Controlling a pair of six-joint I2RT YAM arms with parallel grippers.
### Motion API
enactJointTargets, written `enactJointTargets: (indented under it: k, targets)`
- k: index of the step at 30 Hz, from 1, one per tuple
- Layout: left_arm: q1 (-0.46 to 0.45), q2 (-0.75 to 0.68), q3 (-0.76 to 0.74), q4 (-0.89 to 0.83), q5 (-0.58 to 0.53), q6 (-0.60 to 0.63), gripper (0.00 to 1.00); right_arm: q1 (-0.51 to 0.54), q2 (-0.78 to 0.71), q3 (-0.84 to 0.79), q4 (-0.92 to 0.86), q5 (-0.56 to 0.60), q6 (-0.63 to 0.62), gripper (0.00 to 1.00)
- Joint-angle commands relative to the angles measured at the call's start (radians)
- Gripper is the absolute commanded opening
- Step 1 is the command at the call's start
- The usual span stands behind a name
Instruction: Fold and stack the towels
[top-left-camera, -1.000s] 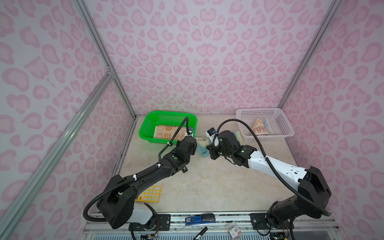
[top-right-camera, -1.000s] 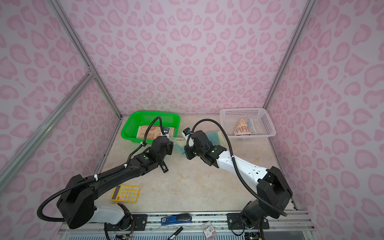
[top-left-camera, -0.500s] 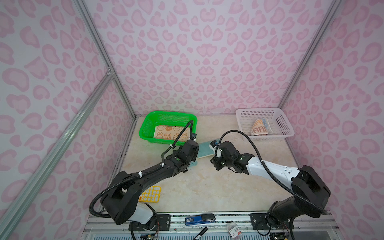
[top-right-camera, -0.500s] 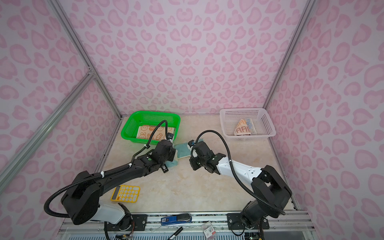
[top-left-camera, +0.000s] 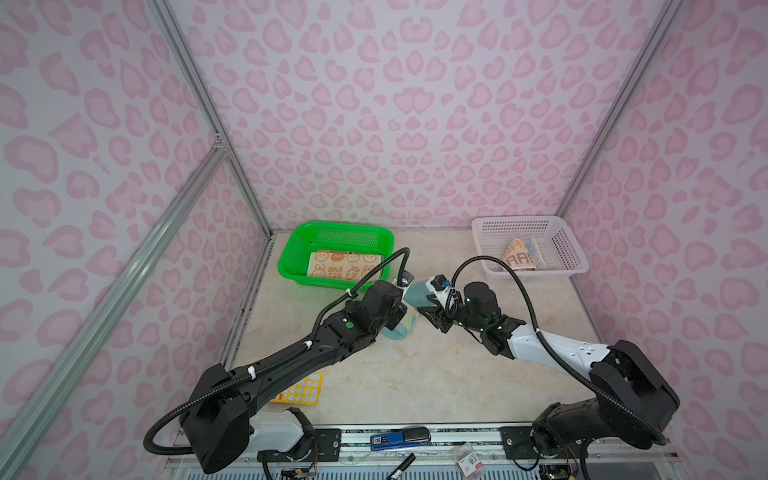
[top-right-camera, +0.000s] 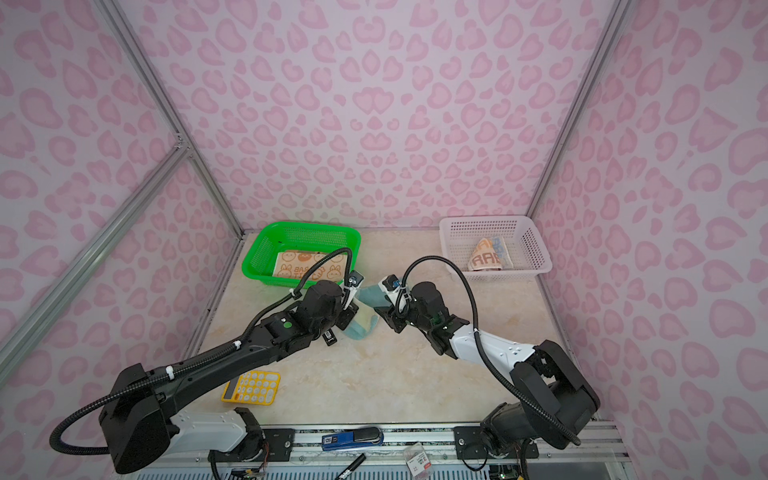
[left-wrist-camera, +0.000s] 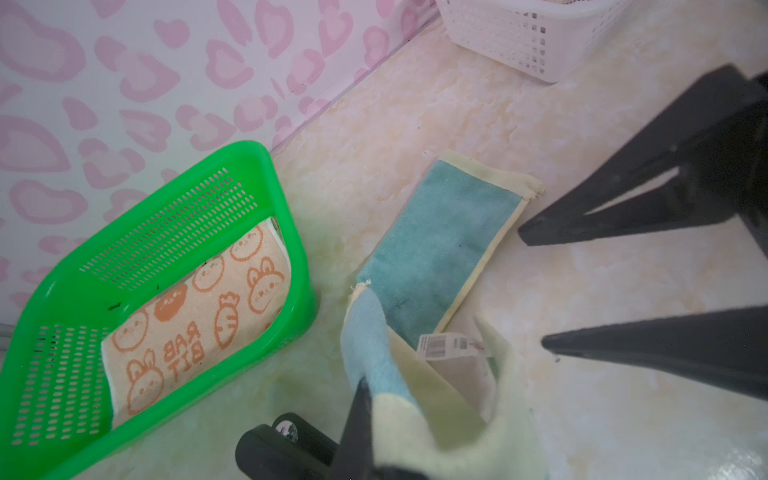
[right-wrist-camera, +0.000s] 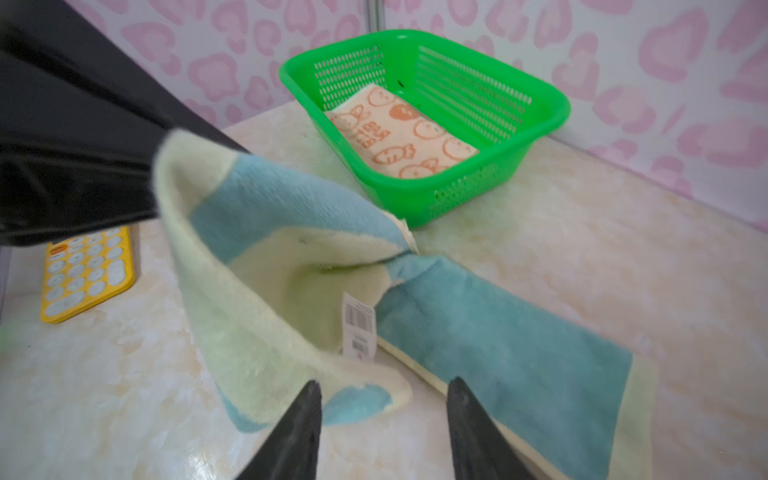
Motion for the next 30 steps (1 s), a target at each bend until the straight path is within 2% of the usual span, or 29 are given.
enactJointTargets:
  k: [1, 4, 9, 13, 16, 20, 24, 30]
  targets:
    - [-0.007, -0.018, 0.039, -0.050, -0.039, 0.141, 0.03, 0.000, 0.002, 0.073, -0.094, -0.144, -0.176, 0.50]
    - [-0.007, -0.041, 0.032, 0.003, -0.051, 0.223, 0.03, 0.000, 0.012, 0.126, -0.199, -0.179, -0.263, 0.49]
    - [-0.007, -0.057, 0.041, 0.054, -0.045, 0.271, 0.03, 0.000, 0.026, 0.135, -0.221, -0.260, -0.314, 0.49]
    - [-0.007, -0.063, 0.047, 0.045, -0.033, 0.284, 0.03, -0.001, 0.064, 0.104, -0.155, -0.273, -0.277, 0.49]
    - [-0.007, -0.061, 0.043, -0.001, -0.038, 0.271, 0.03, -0.007, 0.110, 0.087, -0.084, -0.270, -0.196, 0.50]
    - [-0.008, -0.038, 0.024, -0.075, -0.078, 0.181, 0.03, -0.007, 0.172, 0.090, -0.054, -0.250, -0.112, 0.50]
    - [-0.006, -0.013, -0.043, -0.095, -0.163, 0.038, 0.03, 0.001, 0.202, 0.064, -0.006, -0.185, -0.040, 0.50]
    - [-0.006, 0.011, -0.103, -0.186, -0.236, -0.194, 0.03, 0.026, 0.216, 0.099, -0.126, -0.038, -0.046, 0.50]
